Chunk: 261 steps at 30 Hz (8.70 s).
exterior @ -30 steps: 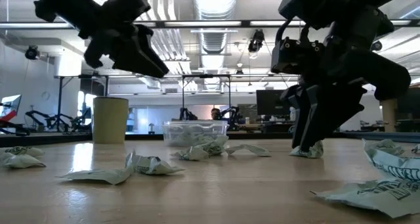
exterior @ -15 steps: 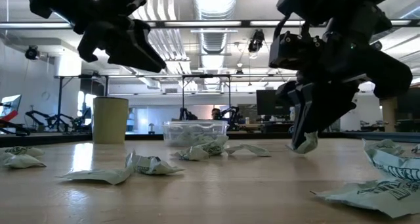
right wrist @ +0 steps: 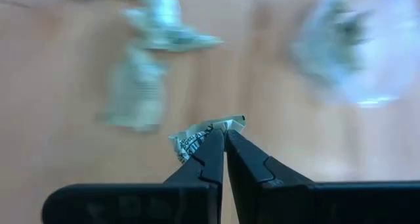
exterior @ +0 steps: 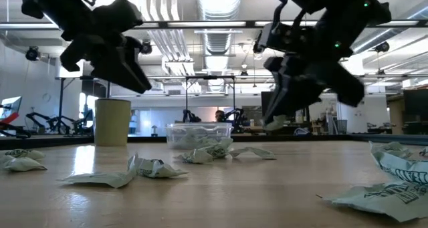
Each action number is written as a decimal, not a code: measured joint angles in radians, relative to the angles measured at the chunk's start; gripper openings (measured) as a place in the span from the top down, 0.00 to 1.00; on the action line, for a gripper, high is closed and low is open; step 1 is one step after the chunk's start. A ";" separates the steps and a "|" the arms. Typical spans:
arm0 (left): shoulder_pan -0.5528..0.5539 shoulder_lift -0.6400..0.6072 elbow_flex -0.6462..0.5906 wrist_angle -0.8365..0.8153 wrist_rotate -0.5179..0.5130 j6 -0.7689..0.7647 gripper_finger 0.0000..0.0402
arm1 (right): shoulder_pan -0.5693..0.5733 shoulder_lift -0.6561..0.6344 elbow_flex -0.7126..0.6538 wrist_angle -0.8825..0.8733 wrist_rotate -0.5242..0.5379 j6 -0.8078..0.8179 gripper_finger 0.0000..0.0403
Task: Pick and place Stevia / Truvia into bins
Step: Put the stevia packet into the transparent container
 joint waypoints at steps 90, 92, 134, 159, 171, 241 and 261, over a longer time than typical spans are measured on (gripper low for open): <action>-0.352 0.137 -0.003 -0.362 0.095 -0.856 0.65 | -0.393 -0.194 -0.006 0.200 -0.495 -0.319 0.71; -0.351 0.137 -0.003 -0.363 0.094 -0.840 0.65 | -0.393 -0.192 -0.006 0.200 -0.498 -0.319 0.72; -0.352 0.235 -0.003 -0.360 0.185 -0.706 0.98 | -0.393 -0.148 -0.008 0.169 -0.497 -0.254 0.79; -0.102 0.231 0.041 -0.031 -0.431 0.071 1.00 | -0.359 -0.148 -0.024 0.116 -0.497 -0.076 0.83; 0.201 0.245 0.041 0.378 -0.079 0.349 1.00 | -0.321 -0.148 -0.026 0.044 -0.497 -0.075 0.84; -0.002 -0.220 -0.004 0.060 0.062 0.153 0.66 | -0.183 0.070 -0.093 0.352 -0.610 0.023 0.62; -0.027 -0.229 -0.003 0.051 0.062 0.133 0.66 | -0.178 0.155 -0.074 0.348 -0.610 0.026 0.59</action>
